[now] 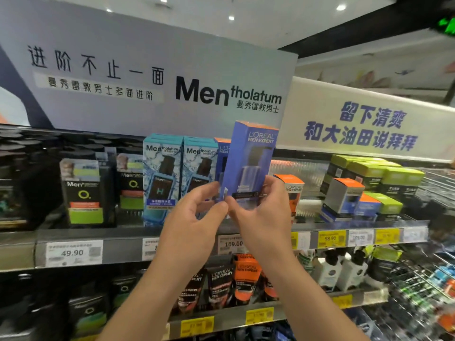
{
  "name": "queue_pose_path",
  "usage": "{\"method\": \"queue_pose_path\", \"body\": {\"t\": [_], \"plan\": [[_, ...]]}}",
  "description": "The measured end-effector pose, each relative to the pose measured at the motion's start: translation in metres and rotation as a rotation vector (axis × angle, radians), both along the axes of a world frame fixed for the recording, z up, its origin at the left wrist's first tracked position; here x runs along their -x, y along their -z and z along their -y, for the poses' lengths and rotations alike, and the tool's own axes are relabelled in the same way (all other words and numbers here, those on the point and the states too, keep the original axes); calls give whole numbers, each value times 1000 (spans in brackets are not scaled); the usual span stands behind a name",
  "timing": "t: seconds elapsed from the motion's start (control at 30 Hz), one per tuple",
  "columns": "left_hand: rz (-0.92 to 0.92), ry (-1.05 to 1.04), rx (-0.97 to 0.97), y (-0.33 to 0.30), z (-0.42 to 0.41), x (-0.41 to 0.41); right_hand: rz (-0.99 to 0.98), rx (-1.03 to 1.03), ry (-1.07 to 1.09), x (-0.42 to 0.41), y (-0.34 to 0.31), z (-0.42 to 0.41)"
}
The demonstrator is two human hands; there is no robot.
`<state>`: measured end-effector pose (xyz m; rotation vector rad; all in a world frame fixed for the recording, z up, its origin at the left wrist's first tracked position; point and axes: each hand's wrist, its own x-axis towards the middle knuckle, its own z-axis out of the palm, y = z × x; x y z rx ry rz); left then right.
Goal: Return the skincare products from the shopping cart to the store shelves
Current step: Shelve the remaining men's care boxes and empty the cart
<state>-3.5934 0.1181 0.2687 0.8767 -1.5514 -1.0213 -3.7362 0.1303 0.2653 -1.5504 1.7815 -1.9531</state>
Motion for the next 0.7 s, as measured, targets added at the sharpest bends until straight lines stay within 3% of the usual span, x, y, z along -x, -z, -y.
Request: {"method": "queue_pose_path", "body": {"t": [0.7], "plan": [[19, -41, -20, 9, 10, -3, -96, -252, 125, 0, 26, 23]]}}
